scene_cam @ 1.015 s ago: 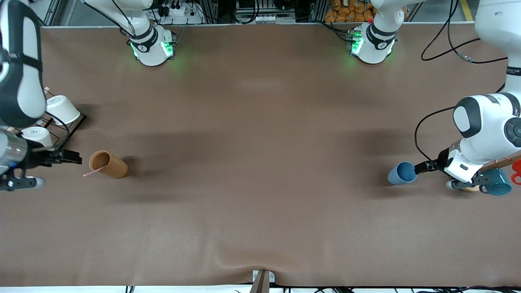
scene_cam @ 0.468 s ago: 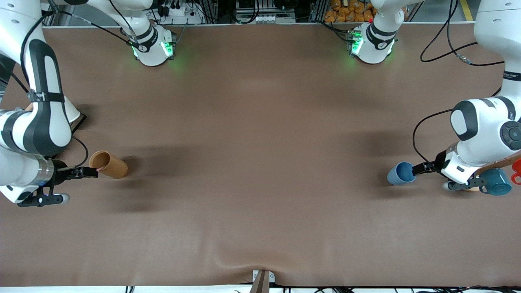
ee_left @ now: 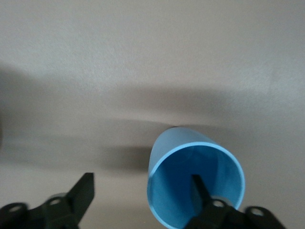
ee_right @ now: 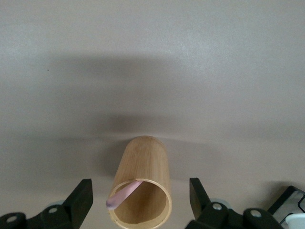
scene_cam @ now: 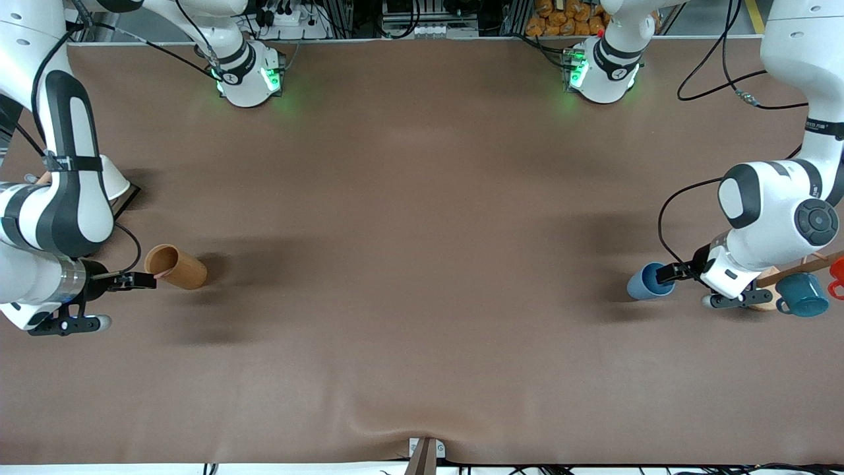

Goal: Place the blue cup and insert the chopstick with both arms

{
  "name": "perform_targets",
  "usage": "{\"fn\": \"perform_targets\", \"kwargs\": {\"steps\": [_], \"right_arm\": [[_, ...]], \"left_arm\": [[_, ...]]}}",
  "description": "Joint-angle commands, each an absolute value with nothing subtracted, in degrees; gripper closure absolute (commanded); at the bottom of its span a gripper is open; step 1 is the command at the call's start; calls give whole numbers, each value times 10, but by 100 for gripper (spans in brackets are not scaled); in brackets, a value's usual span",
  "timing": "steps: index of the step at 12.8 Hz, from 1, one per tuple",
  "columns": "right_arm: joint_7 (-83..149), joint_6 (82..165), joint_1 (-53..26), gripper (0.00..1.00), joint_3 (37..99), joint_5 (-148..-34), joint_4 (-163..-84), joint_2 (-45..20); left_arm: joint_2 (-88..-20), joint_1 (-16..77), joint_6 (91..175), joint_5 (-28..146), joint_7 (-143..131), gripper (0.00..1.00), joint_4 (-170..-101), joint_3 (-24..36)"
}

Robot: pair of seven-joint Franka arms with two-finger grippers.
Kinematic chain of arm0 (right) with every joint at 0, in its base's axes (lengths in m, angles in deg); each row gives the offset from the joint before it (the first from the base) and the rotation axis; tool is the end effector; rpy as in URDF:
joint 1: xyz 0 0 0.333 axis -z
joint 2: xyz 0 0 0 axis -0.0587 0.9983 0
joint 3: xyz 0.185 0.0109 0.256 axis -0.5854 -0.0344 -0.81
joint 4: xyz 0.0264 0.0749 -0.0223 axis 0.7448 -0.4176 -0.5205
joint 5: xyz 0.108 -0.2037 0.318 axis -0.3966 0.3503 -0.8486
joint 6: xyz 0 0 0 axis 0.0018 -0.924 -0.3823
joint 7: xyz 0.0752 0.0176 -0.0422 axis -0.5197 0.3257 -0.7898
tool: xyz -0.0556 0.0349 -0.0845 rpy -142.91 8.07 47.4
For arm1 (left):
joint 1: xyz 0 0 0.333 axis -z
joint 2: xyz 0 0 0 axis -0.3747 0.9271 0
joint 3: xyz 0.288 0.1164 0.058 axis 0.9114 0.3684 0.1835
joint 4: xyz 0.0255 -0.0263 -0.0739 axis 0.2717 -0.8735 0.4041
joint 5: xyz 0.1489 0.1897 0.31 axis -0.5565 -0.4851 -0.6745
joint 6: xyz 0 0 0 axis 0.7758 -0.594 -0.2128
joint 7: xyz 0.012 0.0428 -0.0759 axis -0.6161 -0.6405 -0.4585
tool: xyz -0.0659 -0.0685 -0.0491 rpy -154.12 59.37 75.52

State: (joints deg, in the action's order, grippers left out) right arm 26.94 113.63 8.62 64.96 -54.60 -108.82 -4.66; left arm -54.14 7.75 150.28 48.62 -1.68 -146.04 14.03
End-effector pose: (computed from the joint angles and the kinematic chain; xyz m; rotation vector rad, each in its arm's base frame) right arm 0.6807 -0.0860 0.3516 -3.1158 -0.1007 0.2593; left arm 0.6230 0.0492 0.2640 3.0771 0.1707 -0.0086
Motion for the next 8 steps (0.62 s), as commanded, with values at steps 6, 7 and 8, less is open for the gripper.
{"fn": "perform_targets", "kwargs": {"steps": [6, 7, 8], "right_arm": [[310, 1118, 85, 27, 642, -547, -1080, -44], [310, 1117, 84, 28, 642, -547, -1080, -44], [310, 1117, 84, 31, 642, -547, -1080, -45]], "left_arm": [[-533, 107, 1501, 475, -31, 100, -1453, 140], [-534, 114, 1501, 475, -31, 100, -1446, 140], [-539, 119, 1500, 474, -29, 100, -1441, 139]]}}
